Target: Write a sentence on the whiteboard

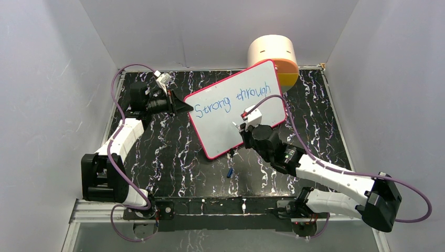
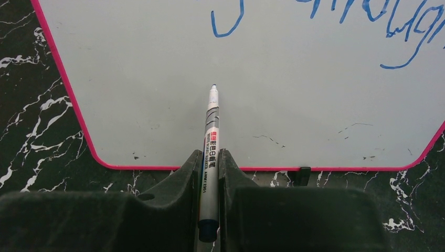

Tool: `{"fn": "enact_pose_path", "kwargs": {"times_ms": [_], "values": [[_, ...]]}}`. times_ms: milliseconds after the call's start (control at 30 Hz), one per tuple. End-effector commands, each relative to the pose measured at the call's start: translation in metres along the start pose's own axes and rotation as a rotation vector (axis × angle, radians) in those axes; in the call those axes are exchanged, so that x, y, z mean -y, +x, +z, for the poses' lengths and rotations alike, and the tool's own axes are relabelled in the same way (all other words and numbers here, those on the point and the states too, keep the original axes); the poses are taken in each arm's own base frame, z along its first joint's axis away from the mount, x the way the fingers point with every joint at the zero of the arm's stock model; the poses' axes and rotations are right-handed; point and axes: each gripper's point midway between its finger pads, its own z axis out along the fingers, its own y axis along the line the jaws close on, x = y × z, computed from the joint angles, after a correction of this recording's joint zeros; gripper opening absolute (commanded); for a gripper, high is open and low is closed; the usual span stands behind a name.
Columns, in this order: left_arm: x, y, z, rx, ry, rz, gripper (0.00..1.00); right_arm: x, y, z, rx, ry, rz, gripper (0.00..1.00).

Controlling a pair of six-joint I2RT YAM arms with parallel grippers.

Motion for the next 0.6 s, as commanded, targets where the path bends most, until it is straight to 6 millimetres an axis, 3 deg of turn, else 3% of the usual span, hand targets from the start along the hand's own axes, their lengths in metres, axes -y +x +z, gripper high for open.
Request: {"fn": "enact_pose_path", "kwargs": {"times_ms": [0,267,567], "values": [[-0.009,0.007,-0.003,-0.02,-0.054,-0.02,0.0,-0.001,-0.03,-0.002,0.068,0.009,0.042,0.0],[-0.01,0.006,-0.003,-0.016,-0.062,-0.015,0.0,-0.002,-0.037,0.0,0.068,0.018,0.029,0.0],[-0.01,0.007,-0.004,-0.013,-0.066,-0.011,0.0,-0.03,-0.048,0.0,0.096,-0.022,0.018,0.0]]}}
